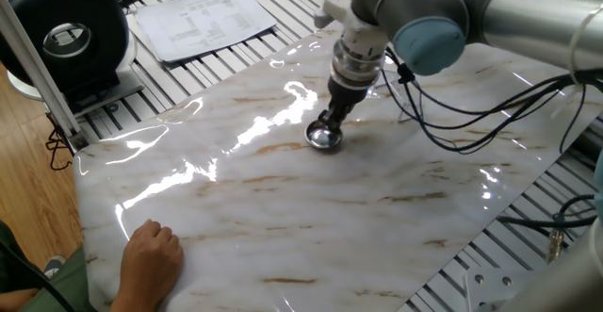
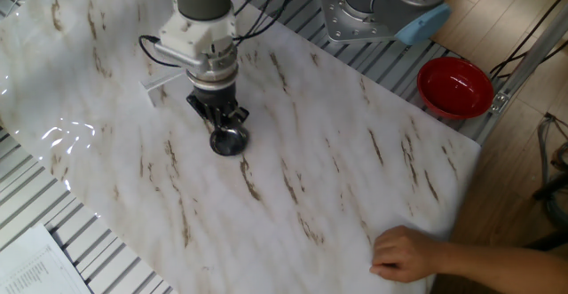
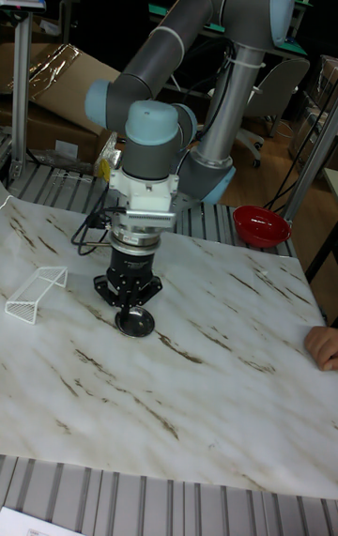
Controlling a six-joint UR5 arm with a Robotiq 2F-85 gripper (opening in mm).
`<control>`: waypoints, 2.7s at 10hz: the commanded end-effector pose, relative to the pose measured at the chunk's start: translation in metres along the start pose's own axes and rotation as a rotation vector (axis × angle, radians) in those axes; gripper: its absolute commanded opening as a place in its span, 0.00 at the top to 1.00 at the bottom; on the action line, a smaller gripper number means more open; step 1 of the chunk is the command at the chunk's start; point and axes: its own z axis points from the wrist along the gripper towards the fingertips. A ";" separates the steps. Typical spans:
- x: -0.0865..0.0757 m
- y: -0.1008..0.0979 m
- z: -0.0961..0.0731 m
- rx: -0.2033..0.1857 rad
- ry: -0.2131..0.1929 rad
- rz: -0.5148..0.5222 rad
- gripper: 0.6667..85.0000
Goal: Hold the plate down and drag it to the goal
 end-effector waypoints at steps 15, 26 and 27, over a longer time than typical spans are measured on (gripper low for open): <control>0.032 -0.088 -0.021 0.030 -0.031 -0.155 0.99; -0.017 0.016 -0.014 -0.077 -0.028 0.133 0.99; -0.020 0.019 -0.011 -0.075 -0.034 0.136 0.99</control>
